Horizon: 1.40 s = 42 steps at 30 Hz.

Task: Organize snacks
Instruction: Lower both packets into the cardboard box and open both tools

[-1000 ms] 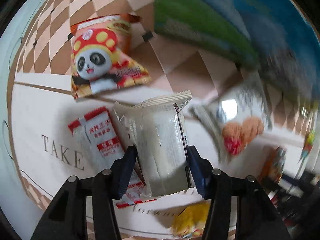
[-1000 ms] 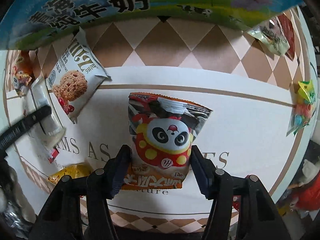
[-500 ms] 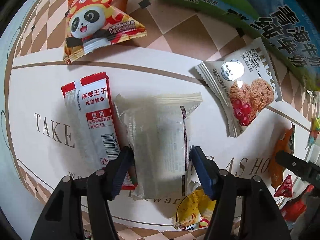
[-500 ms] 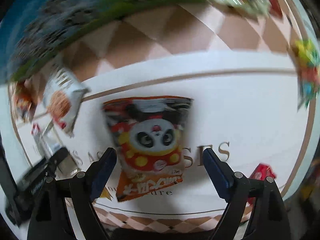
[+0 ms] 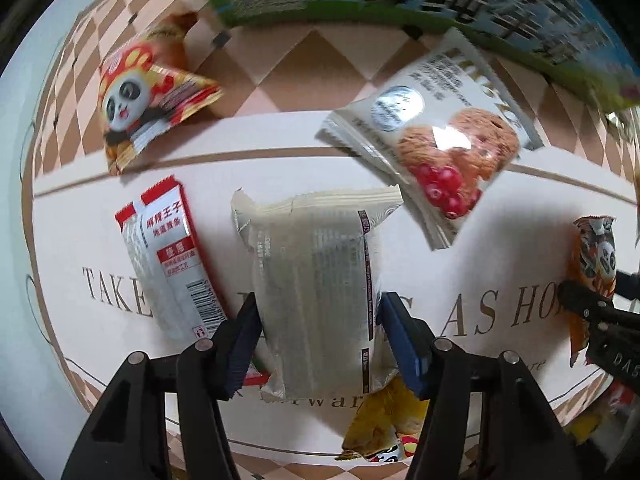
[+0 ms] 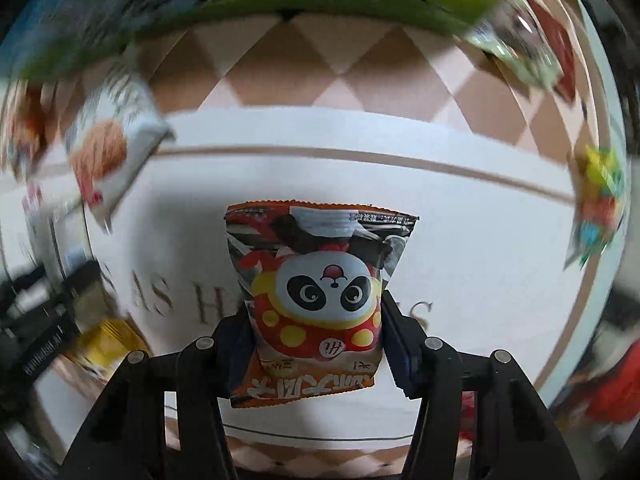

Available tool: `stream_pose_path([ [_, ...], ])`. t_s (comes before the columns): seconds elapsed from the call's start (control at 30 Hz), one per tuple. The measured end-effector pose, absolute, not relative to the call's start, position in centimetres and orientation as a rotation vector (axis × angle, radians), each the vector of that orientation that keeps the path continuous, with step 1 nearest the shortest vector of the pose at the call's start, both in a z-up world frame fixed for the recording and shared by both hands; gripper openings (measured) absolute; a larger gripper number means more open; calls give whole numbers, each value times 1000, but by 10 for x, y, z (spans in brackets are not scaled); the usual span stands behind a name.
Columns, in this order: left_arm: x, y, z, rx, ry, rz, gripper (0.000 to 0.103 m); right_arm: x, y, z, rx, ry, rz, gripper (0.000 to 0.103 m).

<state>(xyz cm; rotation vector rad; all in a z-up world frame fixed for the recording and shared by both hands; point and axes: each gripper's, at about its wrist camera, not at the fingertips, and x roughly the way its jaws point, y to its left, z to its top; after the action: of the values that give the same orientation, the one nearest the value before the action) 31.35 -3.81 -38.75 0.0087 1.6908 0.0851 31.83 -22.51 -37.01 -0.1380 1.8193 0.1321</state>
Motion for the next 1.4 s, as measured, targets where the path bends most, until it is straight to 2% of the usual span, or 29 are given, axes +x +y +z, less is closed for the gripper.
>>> stream_pose_path([
  [0.1, 316, -39, -389, -24, 1712, 88, 59, 317, -223, -368, -139, 1837, 163, 62],
  [0.13, 319, -37, -390, -46, 1719, 90, 59, 318, -215, -370, -110, 1845, 166, 73],
  [0.17, 323, -35, -392, -79, 1729, 91, 61, 319, -219, -369, -77, 1853, 162, 87],
  [0.33, 324, -29, -393, -149, 1735, 104, 63, 327, -253, -367, 61, 1872, 124, 89],
  [0.37, 323, -29, -394, -152, 1731, 109, 63, 325, -257, -369, 77, 1883, 109, 89],
  [0.4, 323, -30, -393, -145, 1723, 114, 57, 323, -267, -374, 101, 1891, 102, 89],
  [0.5, 322, -25, -390, -147, 1708, 104, 56, 330, -273, -381, 180, 1894, 90, 82],
  [0.57, 320, -29, -388, -129, 1695, 104, 56, 336, -267, -378, 143, 1854, 57, 60],
  [0.77, 314, -47, -352, -88, 1645, 80, 56, 335, -271, -352, 131, 1791, 71, 55],
  [1.0, 320, -62, -270, -118, 1532, -14, 56, 355, -280, -282, 180, 1701, 166, 54],
  [1.2, 362, -65, -190, -157, 1416, -107, 56, 380, -305, -194, 232, 1579, 267, 54],
  [1.3, 394, -47, -182, -160, 1391, -123, 56, 403, -301, -161, 247, 1527, 301, 54],
  [1.4, 434, -33, -180, -137, 1380, -103, 56, 415, -267, -161, 245, 1487, 302, 54],
])
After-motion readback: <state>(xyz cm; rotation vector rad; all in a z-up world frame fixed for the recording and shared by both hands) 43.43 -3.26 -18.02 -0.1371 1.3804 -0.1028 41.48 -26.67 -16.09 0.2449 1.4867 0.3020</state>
